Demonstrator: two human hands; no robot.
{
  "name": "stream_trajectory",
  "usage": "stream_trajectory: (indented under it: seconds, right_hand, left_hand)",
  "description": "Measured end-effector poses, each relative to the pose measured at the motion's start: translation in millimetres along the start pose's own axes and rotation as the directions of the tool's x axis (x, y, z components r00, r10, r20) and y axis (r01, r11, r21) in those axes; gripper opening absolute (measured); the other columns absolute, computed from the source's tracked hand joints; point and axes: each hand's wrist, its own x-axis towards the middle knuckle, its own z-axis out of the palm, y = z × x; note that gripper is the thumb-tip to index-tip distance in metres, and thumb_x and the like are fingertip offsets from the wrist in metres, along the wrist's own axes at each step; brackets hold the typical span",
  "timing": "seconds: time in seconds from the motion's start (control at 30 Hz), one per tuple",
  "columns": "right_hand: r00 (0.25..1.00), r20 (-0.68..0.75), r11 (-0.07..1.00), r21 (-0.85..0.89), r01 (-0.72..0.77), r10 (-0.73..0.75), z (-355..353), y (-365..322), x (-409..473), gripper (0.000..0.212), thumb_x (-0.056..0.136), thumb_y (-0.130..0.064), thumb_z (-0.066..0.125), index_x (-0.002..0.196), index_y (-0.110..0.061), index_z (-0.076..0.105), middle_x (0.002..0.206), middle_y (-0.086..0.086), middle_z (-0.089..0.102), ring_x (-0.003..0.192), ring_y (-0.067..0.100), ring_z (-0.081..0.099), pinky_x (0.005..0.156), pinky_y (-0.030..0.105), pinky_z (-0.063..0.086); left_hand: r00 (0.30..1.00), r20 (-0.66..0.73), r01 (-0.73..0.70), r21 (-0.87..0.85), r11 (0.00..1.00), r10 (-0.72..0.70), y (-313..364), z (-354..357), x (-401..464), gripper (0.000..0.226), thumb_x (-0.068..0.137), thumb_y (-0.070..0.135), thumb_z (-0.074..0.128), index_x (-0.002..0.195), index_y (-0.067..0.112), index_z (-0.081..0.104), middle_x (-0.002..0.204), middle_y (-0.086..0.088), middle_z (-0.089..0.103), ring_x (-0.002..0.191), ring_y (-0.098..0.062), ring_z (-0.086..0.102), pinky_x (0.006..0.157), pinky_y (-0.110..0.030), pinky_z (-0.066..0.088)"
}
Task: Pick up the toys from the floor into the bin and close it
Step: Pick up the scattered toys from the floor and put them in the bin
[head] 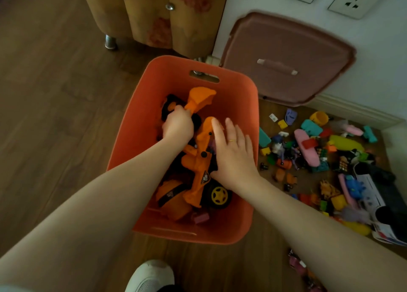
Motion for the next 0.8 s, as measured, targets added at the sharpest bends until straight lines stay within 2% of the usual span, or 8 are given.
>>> stream_trajectory:
  seconds: [0.1,0.17,0.3,0.4,0.53,0.63,0.73,0.8]
  right_hand:
    - [0.988,0.143,0.998,0.011,-0.057,0.055,-1.3,4.8,12.5,0.113,0.082,-0.007,0.064,0.142,-0.033,-0.029,0.156,0.015,-0.017,0.124,0.037,0.044,0.096,0.041,0.044]
    - [0.979,0.175,0.993,0.040,-0.111,0.102,-3.1,5.0,18.1,0.114,0.081,-0.007,0.063,0.141,-0.036,-0.030,0.156,0.019,-0.007,0.111,0.035,0.053,0.090,0.041,0.048]
    - [1.000,-0.010,1.000,-0.021,-0.024,0.023,-11.7,4.8,21.0,0.108,0.080,-0.016,0.067,0.147,-0.031,-0.016,0.145,0.020,0.022,0.119,0.036,0.044,0.094,0.042,0.036]
    - [0.994,-0.107,0.997,-0.079,-0.009,0.001,-20.9,5.2,24.3,0.096,0.083,-0.015,0.060,0.149,-0.030,-0.008,0.144,0.017,0.026,0.122,0.036,0.040,0.096,0.043,0.033]
    - [0.993,0.033,0.990,-0.090,-0.110,0.113,-15.0,14.9,38.8,0.093,0.089,-0.013,0.054,0.147,-0.034,-0.015,0.150,0.018,0.022,0.134,0.035,0.025,0.109,0.042,0.024]
    - [0.975,0.165,0.989,-0.001,-0.148,0.146,-14.4,14.7,52.3,0.093,0.088,-0.004,0.048,0.147,-0.036,-0.017,0.154,0.015,0.016,0.139,0.037,0.018,0.115,0.044,0.020]
    - [0.953,0.286,0.957,0.238,-0.169,0.097,-21.3,16.7,60.8,0.091,0.086,0.001,0.042,0.146,-0.043,-0.010,0.146,0.013,0.032,0.130,0.039,0.032,0.102,0.044,0.037]
    - [0.936,0.339,0.833,0.489,-0.259,0.092,-19.9,19.6,66.4,0.091,0.085,0.008,0.041,0.146,-0.047,0.003,0.152,0.006,0.029,0.134,0.035,0.033,0.100,0.042,0.041]
  left_hand:
    - [0.987,0.060,-0.142,-0.138,0.980,0.151,15.6,9.9,2.6,0.031,0.101,0.021,0.032,0.117,-0.001,0.048,0.105,-0.018,0.062,0.083,-0.028,0.060,0.061,-0.032,0.046]
    - [0.982,0.097,-0.135,-0.248,0.959,0.163,18.3,10.7,7.0,0.032,0.101,0.024,0.033,0.122,0.003,0.047,0.099,-0.011,0.061,0.071,-0.018,0.054,0.053,-0.026,0.043]
    - [0.992,0.099,-0.021,-0.457,0.889,0.075,11.3,-1.0,19.3,0.035,0.099,0.027,0.035,0.130,0.012,0.042,0.086,-0.001,0.061,0.073,-0.015,0.057,0.055,-0.028,0.046]
    - [0.974,0.132,-0.120,-0.379,0.918,0.182,5.5,-13.0,24.9,0.031,0.100,0.028,0.034,0.123,0.016,0.052,0.092,0.004,0.062,0.081,-0.013,0.057,0.068,-0.026,0.046]
    - [0.913,0.346,-0.135,-0.246,0.960,0.217,2.4,-17.8,30.5,0.042,0.099,0.040,0.035,0.119,0.013,0.060,0.105,-0.002,0.062,0.092,-0.017,0.057,0.075,-0.027,0.041]
    - [0.920,0.358,-0.136,-0.087,0.987,0.158,5.2,-19.3,32.0,0.039,0.097,0.039,0.041,0.117,0.010,0.057,0.104,-0.009,0.064,0.087,-0.022,0.058,0.062,-0.028,0.039]
    - [0.954,0.295,-0.022,-0.123,0.992,0.057,2.8,-25.4,29.4,0.037,0.095,0.025,0.044,0.125,0.005,0.051,0.106,-0.012,0.062,0.080,-0.027,0.060,0.060,-0.031,0.047]
    - [0.944,0.328,0.095,-0.206,0.974,-0.022,3.2,-37.3,22.4,0.051,0.095,0.020,0.042,0.144,0.017,0.029,0.114,-0.009,0.054,0.072,-0.026,0.062,0.054,-0.032,0.056]
